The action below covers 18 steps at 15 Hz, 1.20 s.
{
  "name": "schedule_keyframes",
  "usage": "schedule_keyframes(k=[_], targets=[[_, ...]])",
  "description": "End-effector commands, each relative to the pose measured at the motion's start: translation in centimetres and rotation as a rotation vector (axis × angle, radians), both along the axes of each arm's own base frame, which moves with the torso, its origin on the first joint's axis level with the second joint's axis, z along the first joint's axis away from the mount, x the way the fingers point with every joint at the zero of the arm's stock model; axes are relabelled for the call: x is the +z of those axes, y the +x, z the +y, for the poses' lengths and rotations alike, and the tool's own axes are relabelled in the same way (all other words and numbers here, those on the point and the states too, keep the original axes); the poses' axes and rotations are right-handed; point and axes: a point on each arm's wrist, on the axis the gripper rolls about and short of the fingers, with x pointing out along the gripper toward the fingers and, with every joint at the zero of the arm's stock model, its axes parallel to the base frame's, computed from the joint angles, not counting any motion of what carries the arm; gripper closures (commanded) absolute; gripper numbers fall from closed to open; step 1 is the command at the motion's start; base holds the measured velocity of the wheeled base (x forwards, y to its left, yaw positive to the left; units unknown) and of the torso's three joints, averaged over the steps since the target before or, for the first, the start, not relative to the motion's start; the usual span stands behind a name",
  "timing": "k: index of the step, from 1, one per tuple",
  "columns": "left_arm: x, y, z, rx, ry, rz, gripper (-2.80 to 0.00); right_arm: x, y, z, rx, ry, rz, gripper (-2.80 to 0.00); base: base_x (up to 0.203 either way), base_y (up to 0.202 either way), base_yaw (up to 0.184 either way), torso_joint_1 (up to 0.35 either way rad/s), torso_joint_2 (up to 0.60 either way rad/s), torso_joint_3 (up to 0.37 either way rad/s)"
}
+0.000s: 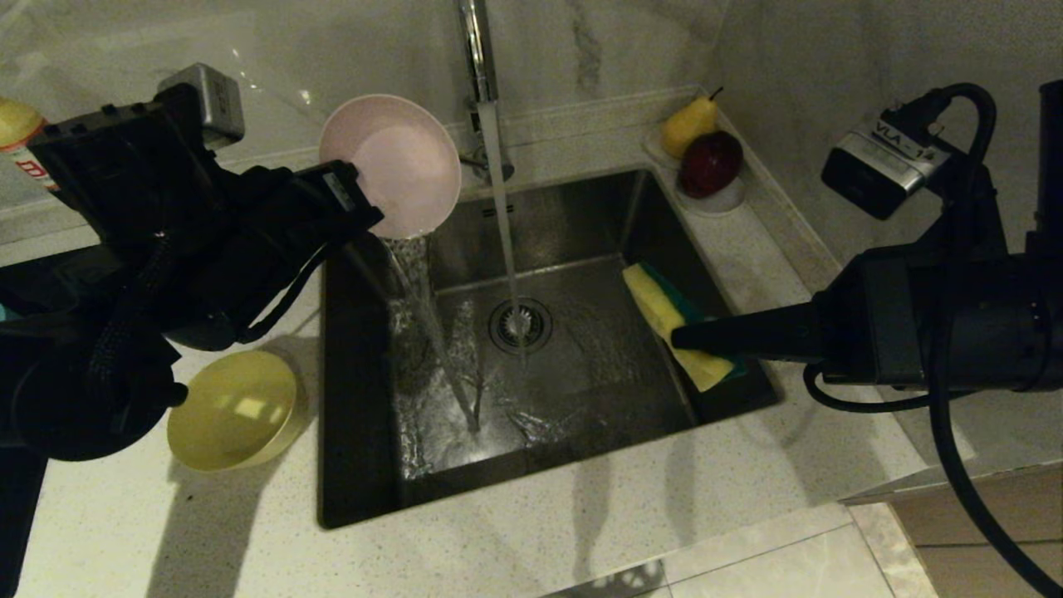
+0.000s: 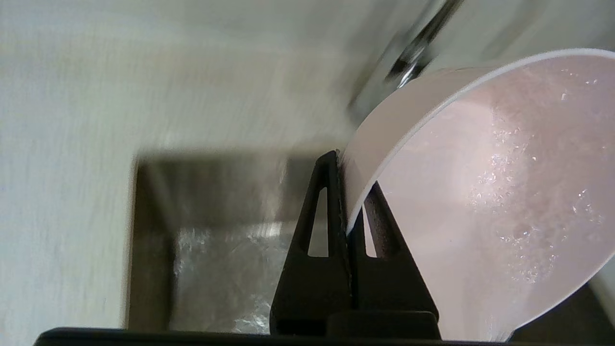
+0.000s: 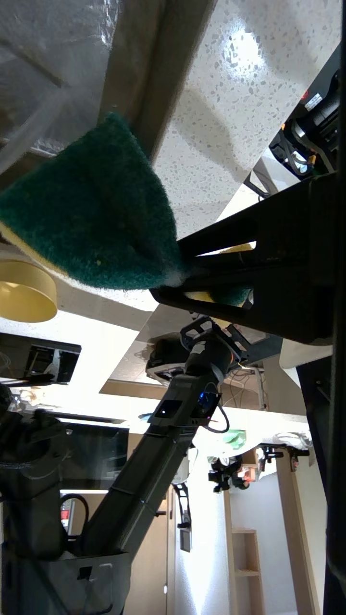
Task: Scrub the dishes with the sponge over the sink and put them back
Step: Rinse the bowl
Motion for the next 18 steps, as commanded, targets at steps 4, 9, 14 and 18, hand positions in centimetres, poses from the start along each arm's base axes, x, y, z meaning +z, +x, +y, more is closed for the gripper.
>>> schedule_keyframes(k=[4,9,14,18], targets=[[1.0,-2.3,0.7,-0.048,0.075,-0.187,0.0,-0.3,0.2,0.1,0.004,-0.005,0.011,0.0,0.0,0.0,0.0,0.0,0.0,0.0],[2.1,-5.0,1.4,-0.134,0.105,-0.322,0.0,-0.5,0.4,0.3,0.005,-0.009,0.018,0.0,0.0,0.0,0.0,0.0,0.0,0.0],[2.9,-7.5,2.2,-0.174,0.157,-0.386,0.0,-0.4,0.5,0.3,0.005,-0.008,0.015,0.0,0.0,0.0,0.0,0.0,0.0,0.0],[2.7,-7.4,2.2,-0.175,0.157,-0.359,0.0,-0.2,0.5,0.3,0.004,-0.004,0.01,0.0,0.0,0.0,0.0,0.0,0.0,0.0]])
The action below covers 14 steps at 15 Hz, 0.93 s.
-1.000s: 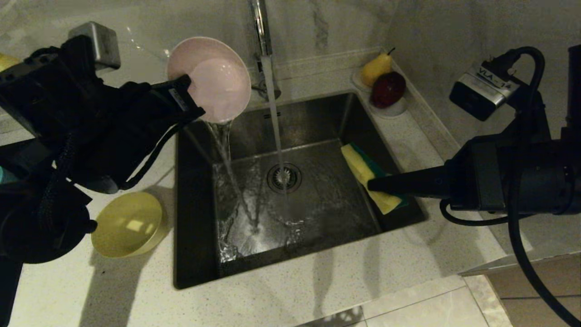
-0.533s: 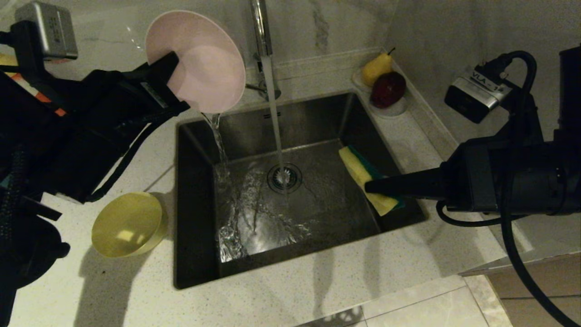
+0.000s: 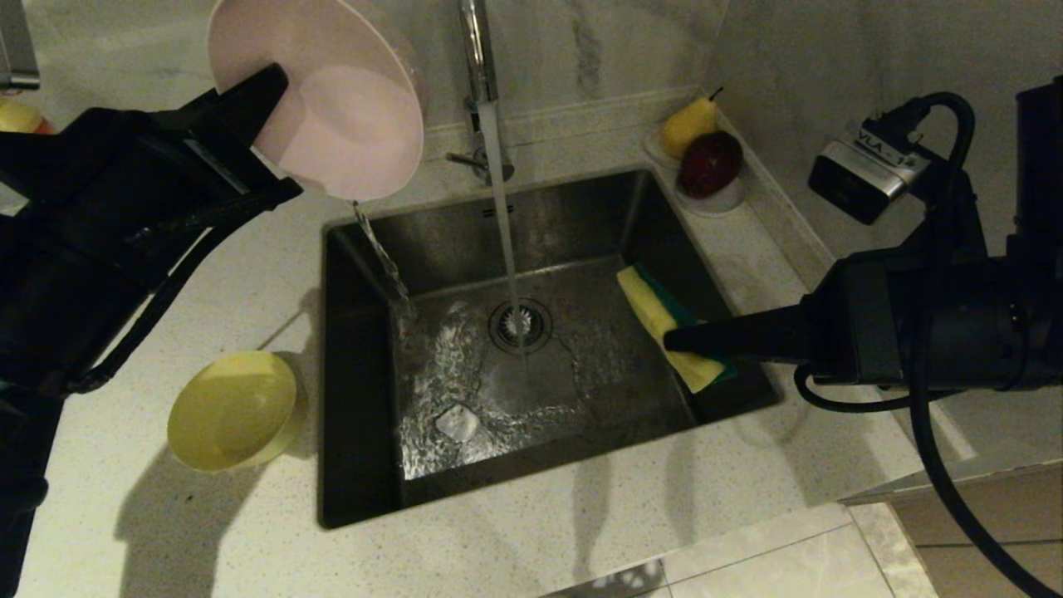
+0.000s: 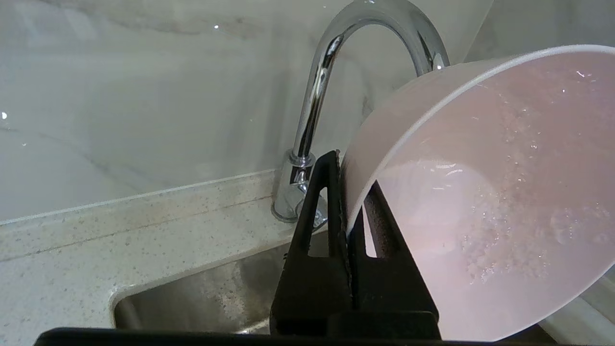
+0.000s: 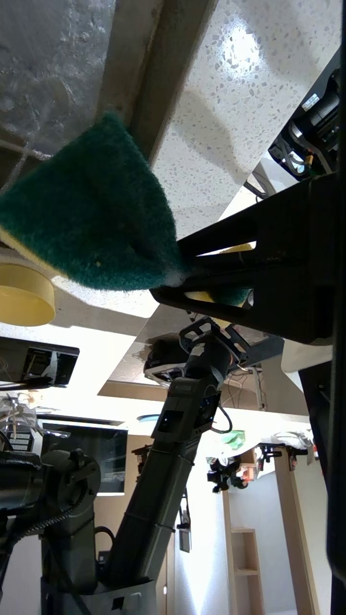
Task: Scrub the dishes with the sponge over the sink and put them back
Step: Rinse the bowl, then place the bowl on the table
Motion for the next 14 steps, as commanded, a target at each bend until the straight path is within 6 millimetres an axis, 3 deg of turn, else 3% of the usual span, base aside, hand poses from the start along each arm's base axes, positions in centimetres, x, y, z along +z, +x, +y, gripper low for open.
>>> schedule_keyframes(k=[1,4,7,11,14], targets=[[-0.4,0.2,0.0,0.014,0.014,0.056,0.0,0.0,0.1,0.0,0.001,0.003,0.003,0.0,0.0,0.0,0.0,0.0,0.0,0.0],[-2.2,1.1,0.0,0.111,0.063,0.331,0.0,0.0,0.1,-0.1,-0.003,0.002,0.004,0.0,0.0,0.0,0.0,0.0,0.0,0.0],[-3.1,1.6,0.1,0.148,-0.053,0.693,0.0,0.2,-0.3,-0.6,-0.016,0.004,0.002,0.0,0.0,0.0,0.0,0.0,0.0,0.0],[0.1,2.0,2.3,0.231,-0.319,0.943,0.0,0.0,-0.2,-0.7,-0.022,-0.004,0.013,0.0,0.0,0.0,0.0,0.0,0.0,0.0],[1.9,2.2,5.5,0.352,-0.506,1.002,0.0,-0.4,-0.1,-0.9,-0.033,-0.013,0.022,0.0,0.0,0.0,0.0,0.0,0.0,0.0]])
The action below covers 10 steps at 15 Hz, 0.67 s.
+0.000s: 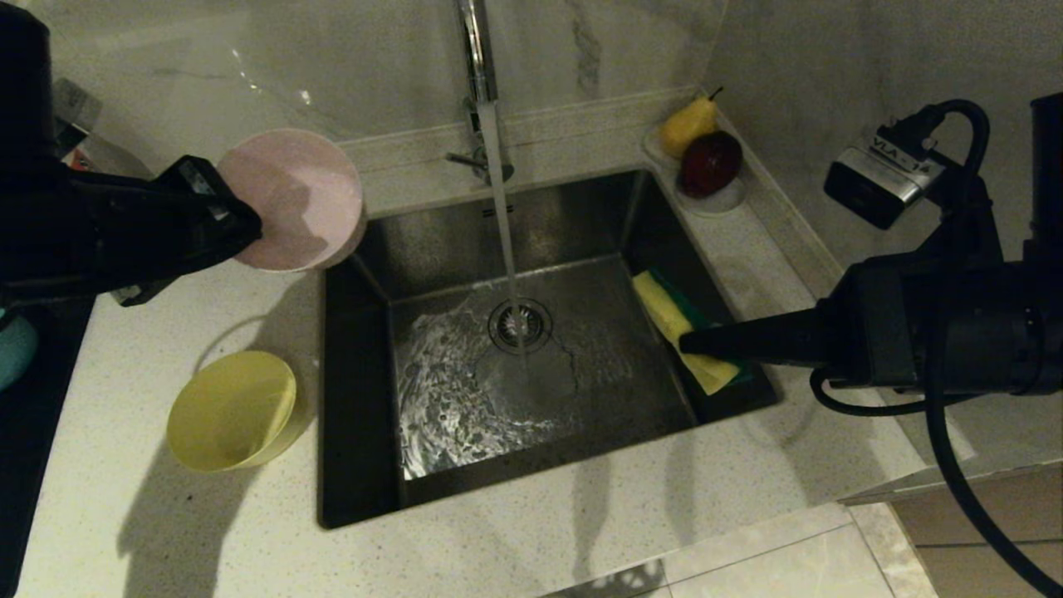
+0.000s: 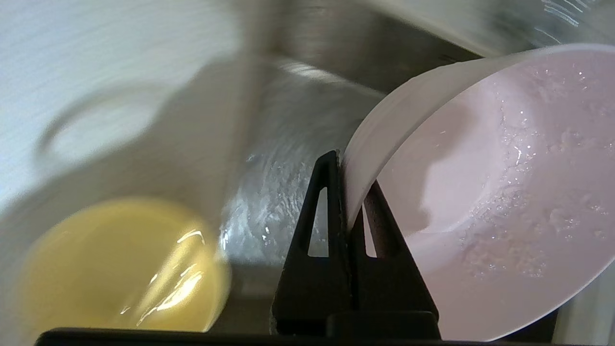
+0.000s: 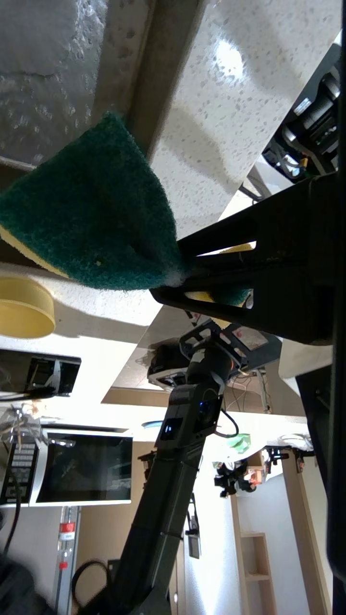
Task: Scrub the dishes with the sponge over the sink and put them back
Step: Place the bowl on the table
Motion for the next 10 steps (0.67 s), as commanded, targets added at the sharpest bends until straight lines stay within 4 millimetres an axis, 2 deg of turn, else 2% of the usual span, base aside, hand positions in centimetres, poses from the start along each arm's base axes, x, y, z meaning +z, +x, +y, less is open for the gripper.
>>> schedule_keyframes(k=[1,6,10], targets=[[0.7,0.1,2.6,0.134,-0.051,0.069,0.0,-0.2,0.0,-0.1,-0.002,-0.003,0.01,0.0,0.0,0.0,0.0,0.0,0.0,0.0],[1.0,0.0,7.9,0.39,-0.141,0.093,0.0,-0.3,0.0,-0.1,-0.004,-0.004,0.01,0.0,0.0,0.0,0.0,0.0,0.0,0.0],[-1.1,0.6,12.9,0.541,-0.226,0.166,0.0,-0.4,0.1,-0.1,-0.004,-0.006,0.015,0.0,0.0,0.0,0.0,0.0,0.0,0.0]])
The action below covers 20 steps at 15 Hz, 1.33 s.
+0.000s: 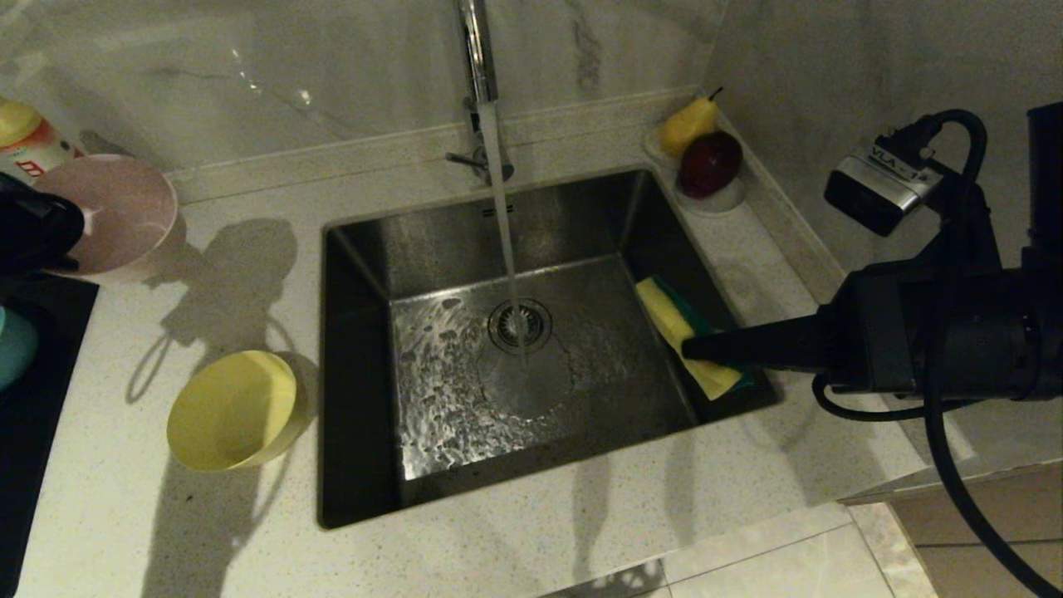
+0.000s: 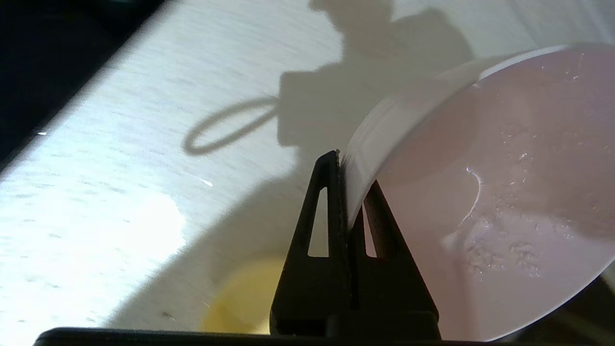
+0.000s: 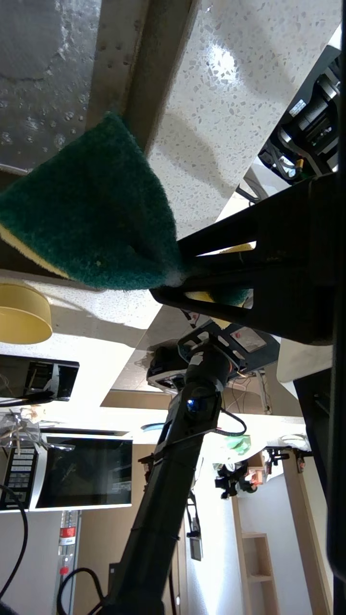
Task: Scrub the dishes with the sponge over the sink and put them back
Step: Place the bowl on the table
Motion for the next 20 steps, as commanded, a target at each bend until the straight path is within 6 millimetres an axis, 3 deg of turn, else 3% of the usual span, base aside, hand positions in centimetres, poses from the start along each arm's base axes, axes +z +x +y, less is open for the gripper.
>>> schedule_keyframes(k=[1,8,16,17,20], targets=[[-2.2,0.9,3.4,0.094,-0.061,0.07,0.0,-0.1,0.1,0.1,0.003,-0.002,0.006,0.0,0.0,0.0,0.0,0.0,0.0,0.0],[-9.2,3.8,8.8,0.236,-0.205,0.259,0.0,-0.2,0.1,0.1,0.003,-0.003,0.009,0.0,0.0,0.0,0.0,0.0,0.0,0.0],[-10.2,4.4,9.8,0.185,-0.272,0.253,0.0,-0.4,0.0,0.0,0.003,-0.005,0.011,0.0,0.0,0.0,0.0,0.0,0.0,0.0],[-10.1,4.4,9.9,0.185,-0.27,0.248,-2.8,-0.3,-0.1,0.0,0.003,-0.003,0.009,0.0,0.0,0.0,0.0,0.0,0.0,0.0],[-8.9,3.8,10.4,0.191,-0.267,0.202,-2.8,-0.4,0.0,0.0,0.003,-0.005,0.012,0.0,0.0,0.0,0.0,0.0,0.0,0.0]])
